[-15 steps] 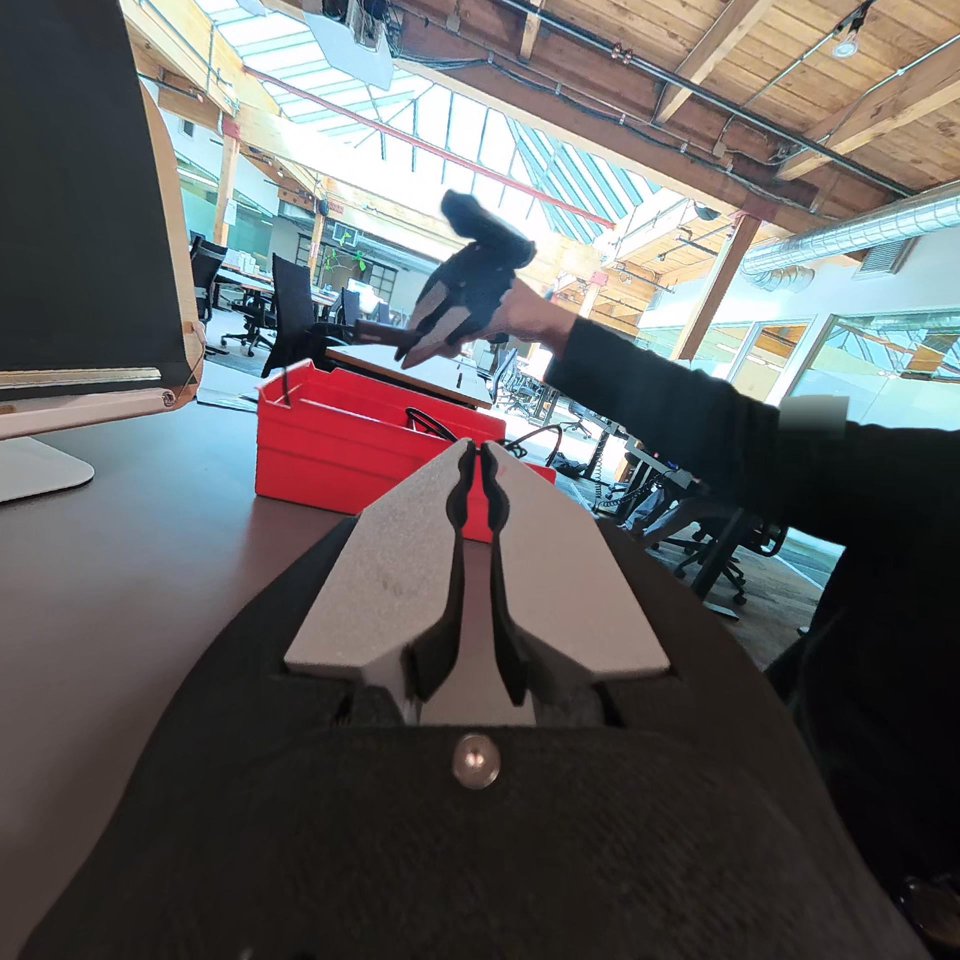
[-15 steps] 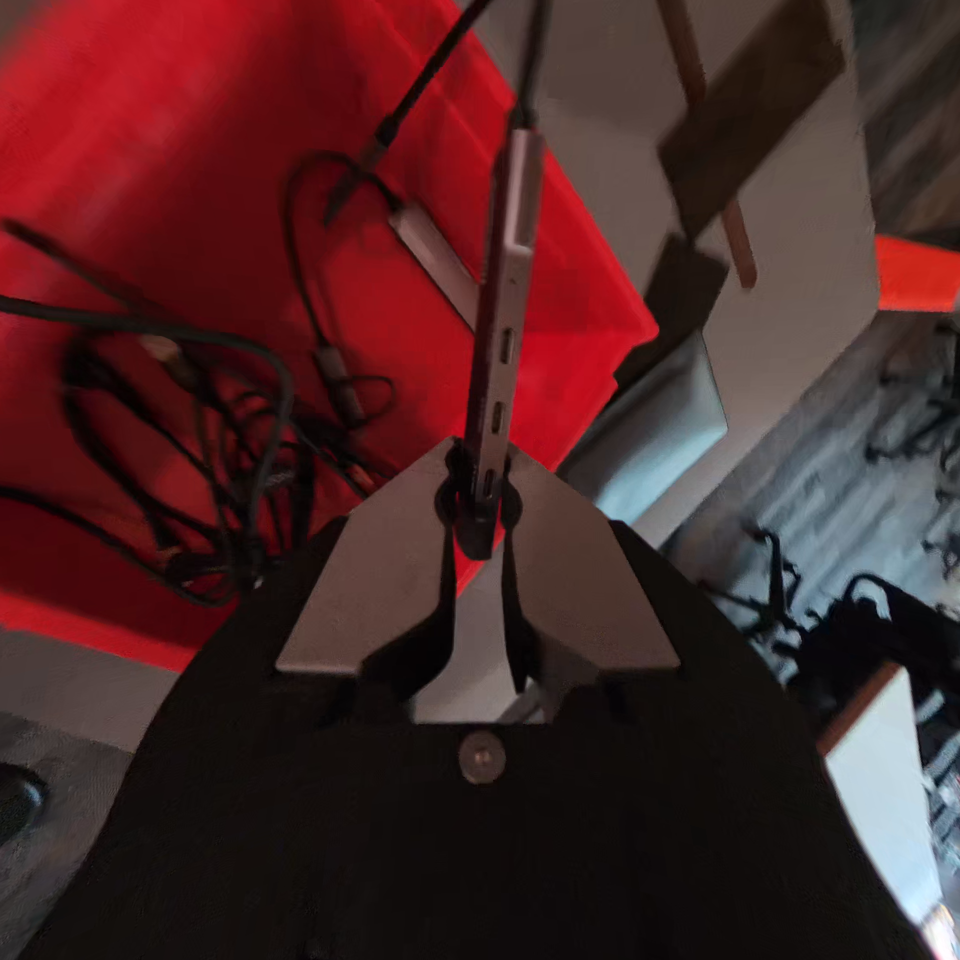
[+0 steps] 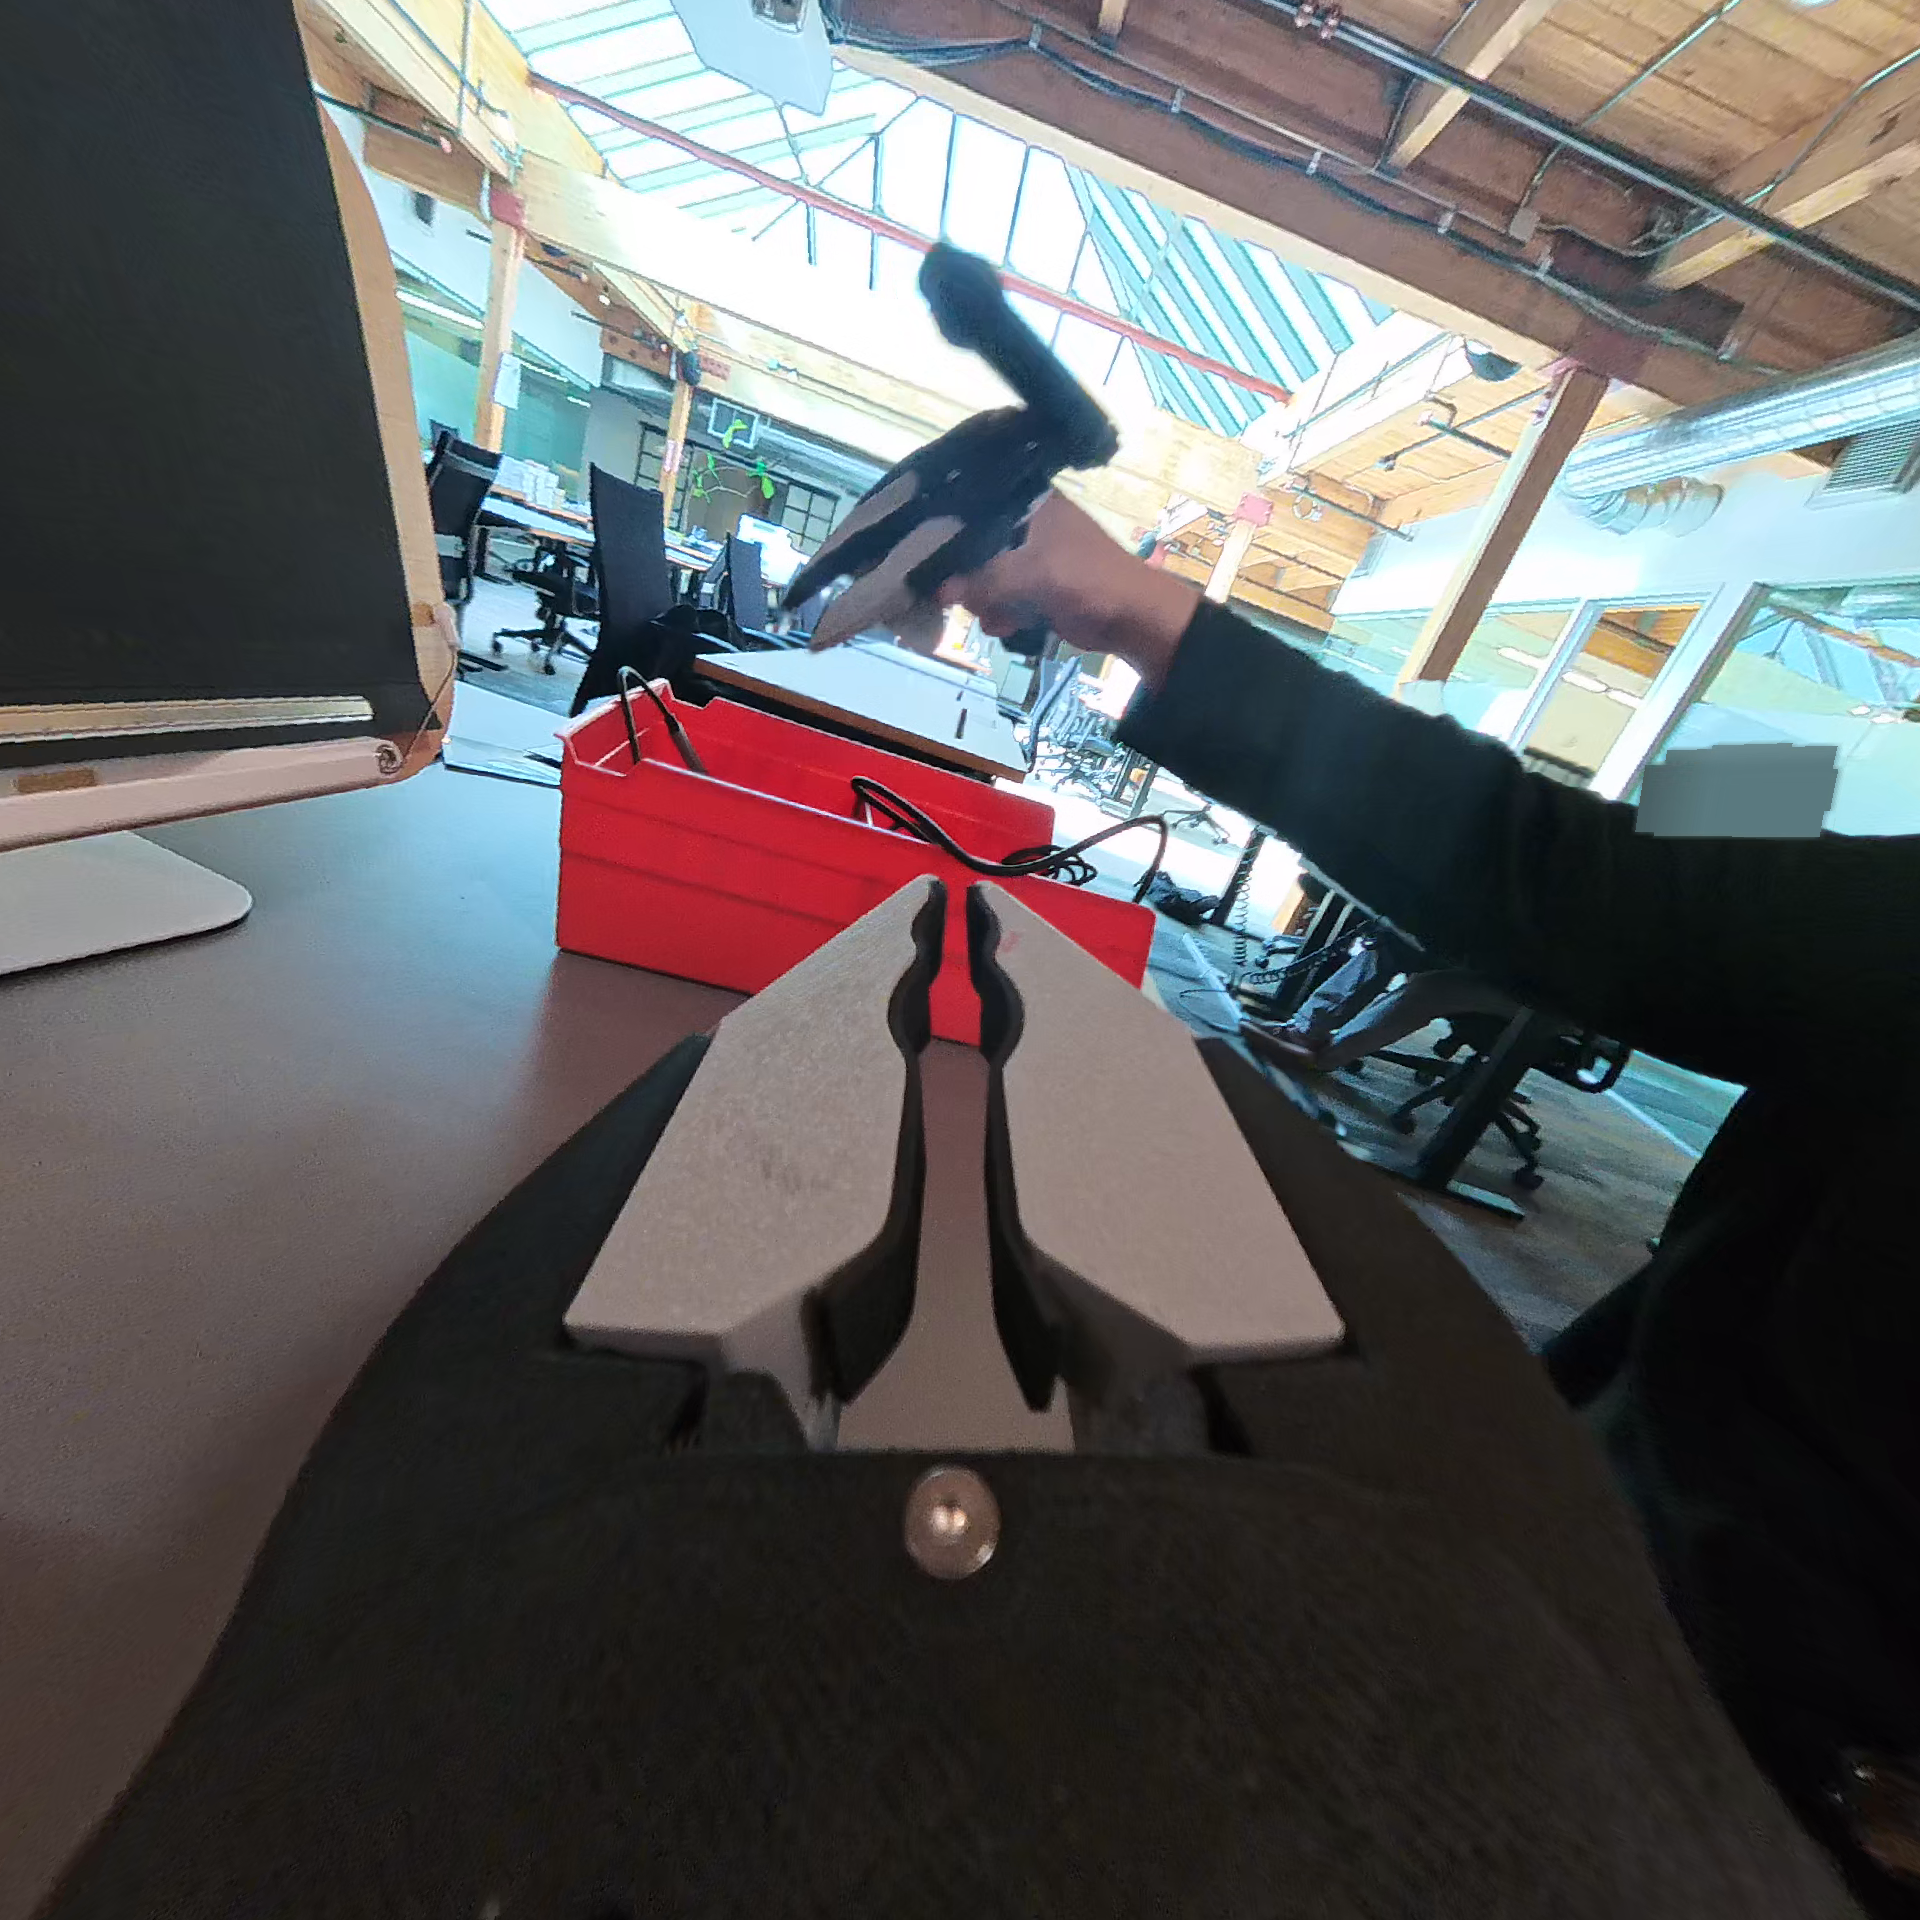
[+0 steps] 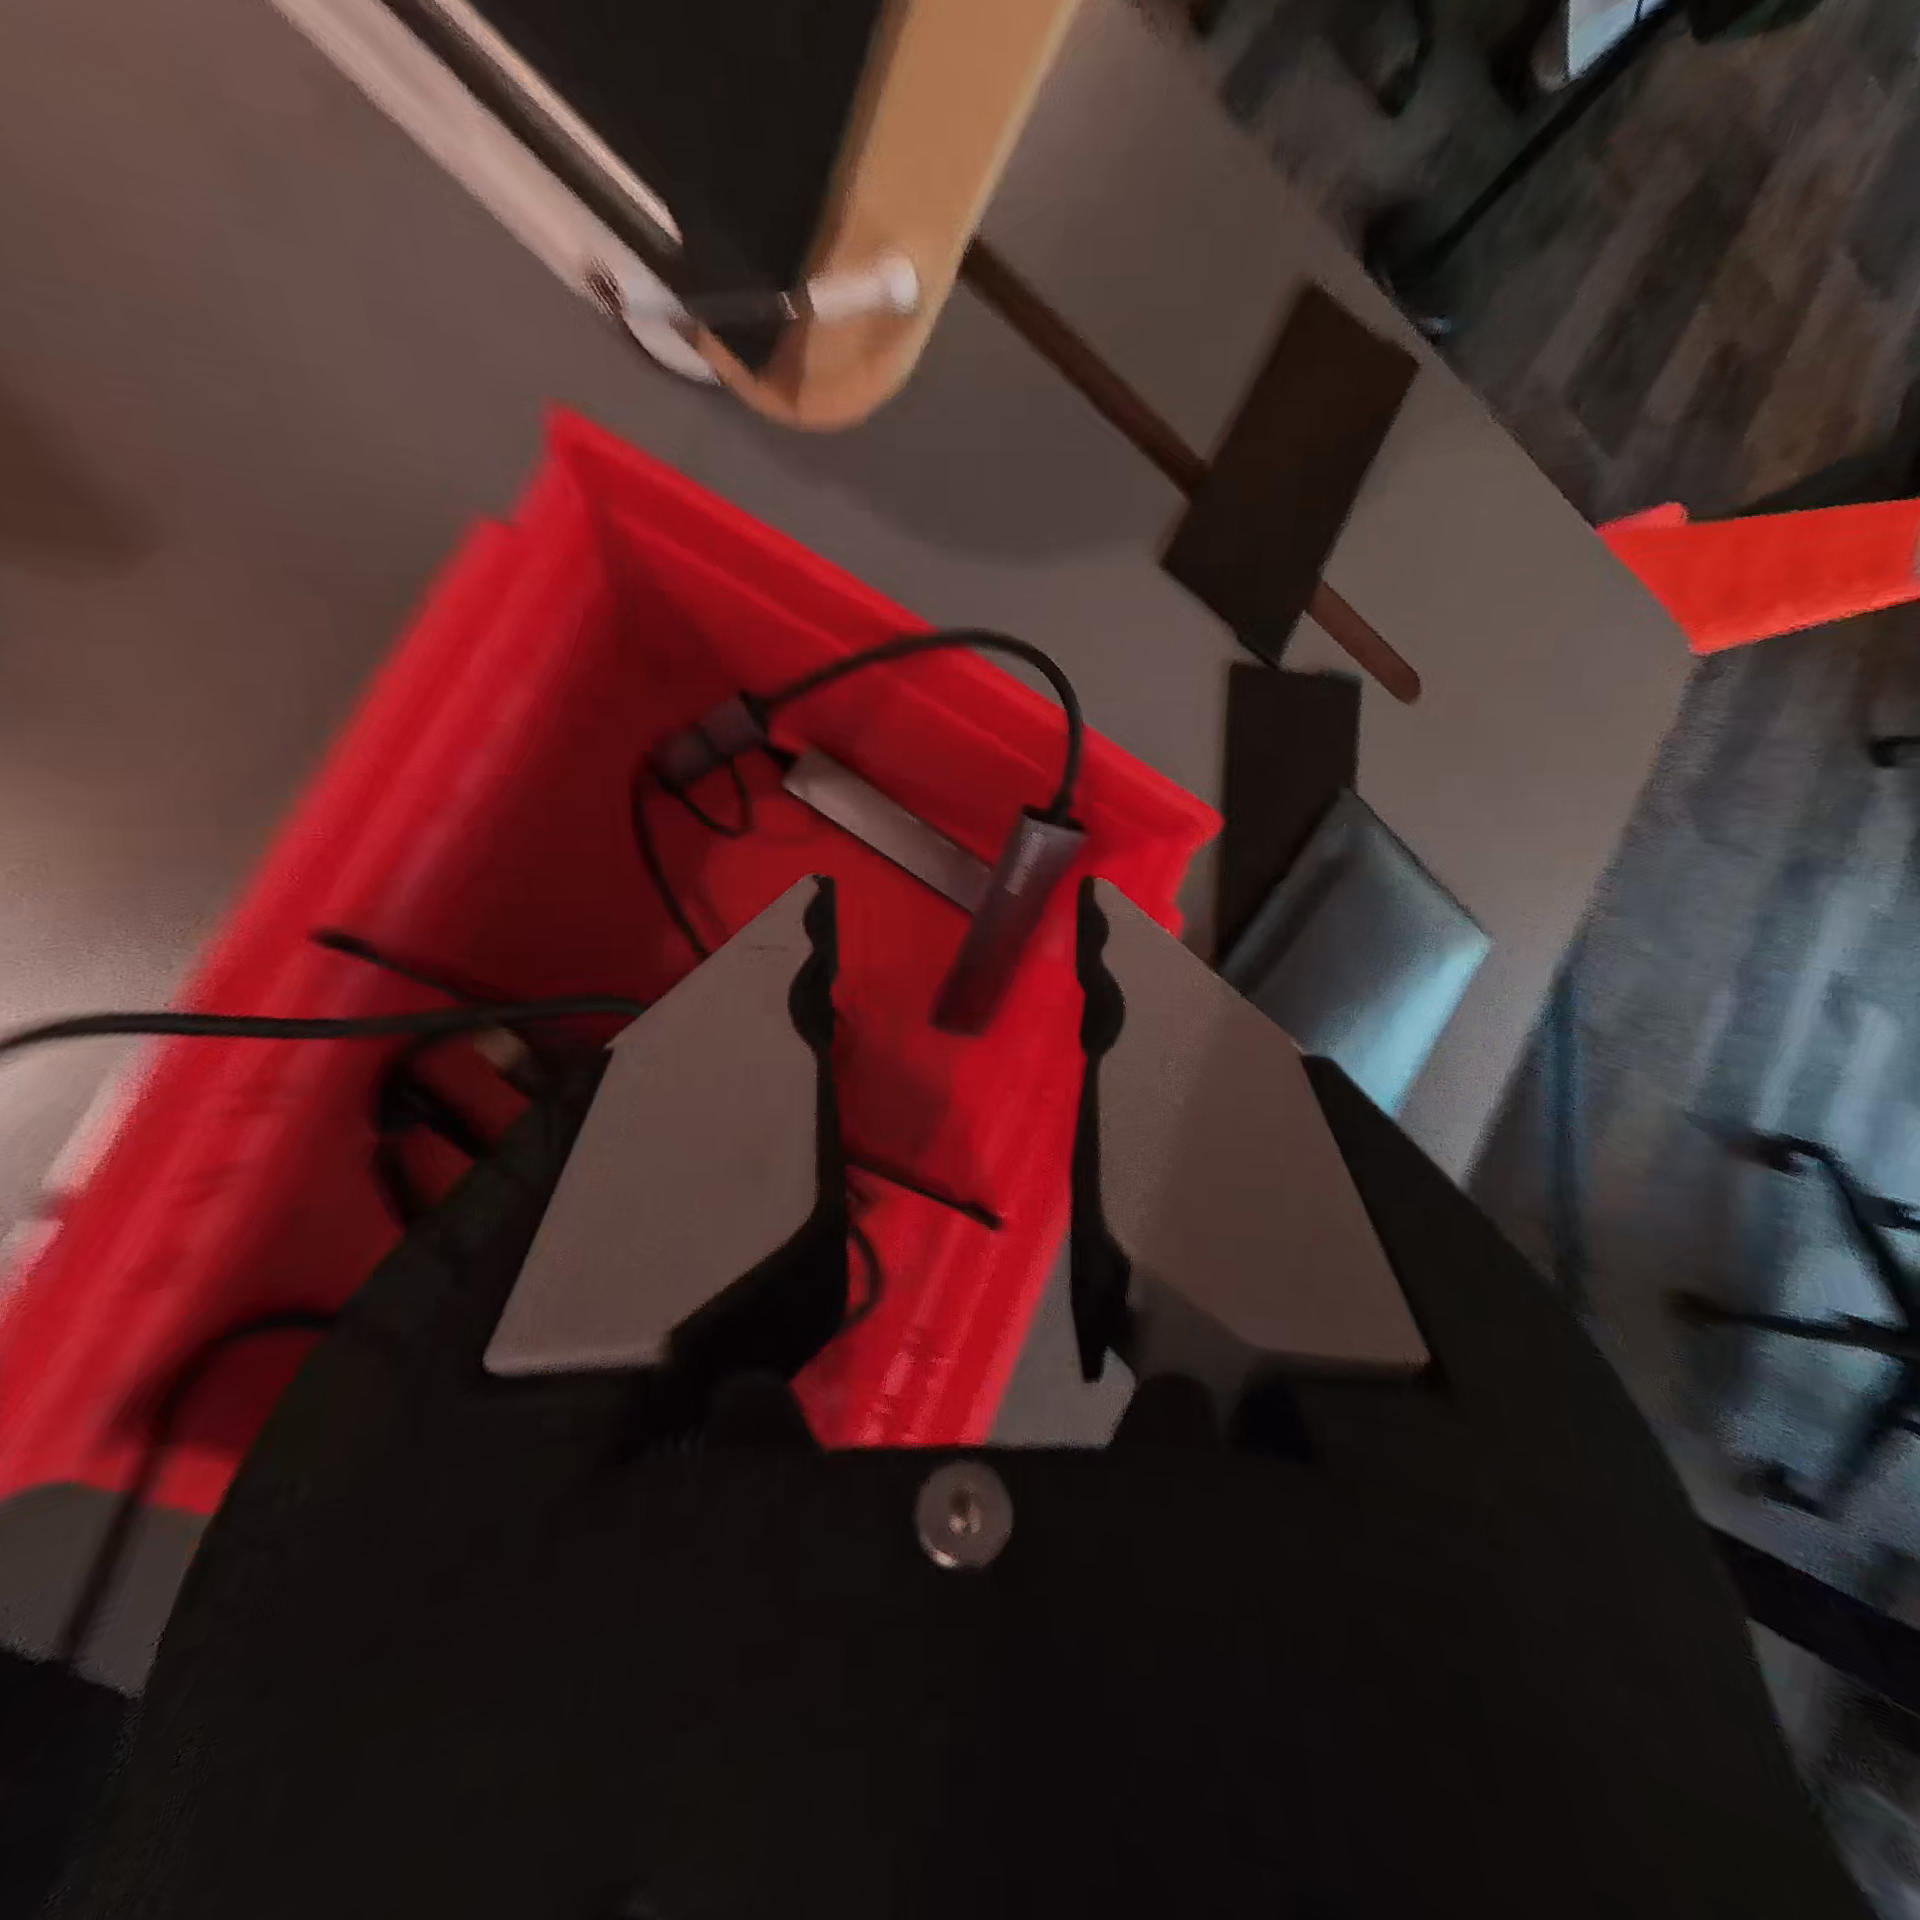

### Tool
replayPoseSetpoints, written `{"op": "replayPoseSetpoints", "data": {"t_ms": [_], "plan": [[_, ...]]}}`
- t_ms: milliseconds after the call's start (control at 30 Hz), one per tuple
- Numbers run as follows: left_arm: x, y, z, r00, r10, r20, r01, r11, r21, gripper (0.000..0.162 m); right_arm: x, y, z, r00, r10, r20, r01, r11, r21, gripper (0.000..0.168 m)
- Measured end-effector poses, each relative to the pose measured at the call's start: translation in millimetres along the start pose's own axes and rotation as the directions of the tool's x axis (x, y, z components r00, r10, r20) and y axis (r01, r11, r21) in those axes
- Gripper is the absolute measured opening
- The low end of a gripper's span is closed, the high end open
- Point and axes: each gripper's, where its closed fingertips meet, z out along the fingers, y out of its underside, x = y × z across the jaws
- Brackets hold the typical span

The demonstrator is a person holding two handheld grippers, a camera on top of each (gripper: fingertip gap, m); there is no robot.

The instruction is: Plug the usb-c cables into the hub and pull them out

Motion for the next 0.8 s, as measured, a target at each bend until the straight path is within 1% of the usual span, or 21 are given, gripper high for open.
{"op": "replayPoseSetpoints", "data": {"t_ms": [67, 100, 133, 200, 267, 367, 433, 500, 533, 567, 600, 667, 733, 800], "plan": [[-3.8, 2.7, 1.1, 0.999, 0.017, 0.033, -0.017, 1.000, -0.019, 0.004, -24.7, -13.7, -21.7, 0.992, 0.073, 0.105, -0.085, 0.990, 0.110, 0.048], [-6.4, 5.0, 1.7, 0.998, 0.031, 0.053, -0.029, 0.999, -0.035, 0.005, -39.8, -17.0, -33.1, 0.985, 0.081, 0.155, -0.104, 0.984, 0.147, 0.052], [-8.9, 7.8, 2.4, 0.996, 0.047, 0.073, -0.043, 0.998, -0.053, 0.007, -54.3, -18.1, -44.8, 0.980, 0.069, 0.185, -0.103, 0.978, 0.179, 0.054], [-13.4, 14.1, 4.0, 0.992, 0.071, 0.107, -0.061, 0.994, -0.091, 0.014, -78.4, -15.2, -68.0, 0.982, 0.020, 0.186, -0.066, 0.968, 0.244, 0.053], [-17.2, 19.9, 5.9, 0.988, 0.080, 0.131, -0.064, 0.991, -0.121, 0.023, -99.7, -6.8, -90.6, 0.984, -0.013, 0.176, -0.040, 0.955, 0.295, 0.054], [-26.8, 29.2, 6.4, 0.974, 0.122, 0.193, -0.088, 0.980, -0.178, 0.034, -139.2, 6.7, -123.5, 0.968, -0.033, 0.250, -0.071, 0.916, 0.395, 0.055], [-31.2, 38.0, 3.8, 0.954, 0.180, 0.238, -0.122, 0.963, -0.241, 0.043, -163.4, 21.9, -139.0, 0.959, -0.064, 0.277, -0.064, 0.900, 0.431, 0.059], [-31.0, 49.1, -3.2, 0.923, 0.254, 0.290, -0.159, 0.936, -0.315, 0.053, -182.8, 38.6, -149.1, 0.959, -0.095, 0.266, -0.037, 0.890, 0.454, 0.063], [-26.5, 52.5, -7.7, 0.910, 0.272, 0.313, -0.165, 0.930, -0.330, 0.057, -192.0, 46.7, -152.3, 0.959, -0.106, 0.263, -0.030, 0.886, 0.463, 0.063], [-19.1, 51.2, -12.8, 0.892, 0.298, 0.340, -0.179, 0.923, -0.340, 0.055, -201.6, 53.9, -153.6, 0.956, -0.111, 0.272, -0.033, 0.880, 0.474, 0.061], [-7.3, 44.5, -18.0, 0.864, 0.346, 0.365, -0.221, 0.913, -0.342, 0.053, -211.0, 60.7, -152.0, 0.951, -0.107, 0.289, -0.048, 0.875, 0.482, 0.062], [23.8, 26.4, -31.6, 0.803, 0.427, 0.417, -0.304, 0.894, -0.330, 0.053, -224.8, 74.8, -137.5, 0.948, -0.071, 0.311, -0.086, 0.882, 0.464, 0.065], [49.3, 14.9, -52.4, 0.752, 0.426, 0.503, -0.275, 0.896, -0.348, 0.053, -229.4, 85.8, -113.2, 0.961, -0.020, 0.277, -0.109, 0.889, 0.445, 0.067], [67.7, 12.8, -81.0, 0.686, 0.408, 0.602, -0.184, 0.899, -0.398, 0.060, -229.5, 91.9, -86.5, 0.974, 0.036, 0.223, -0.132, 0.892, 0.432, 0.066]]}}
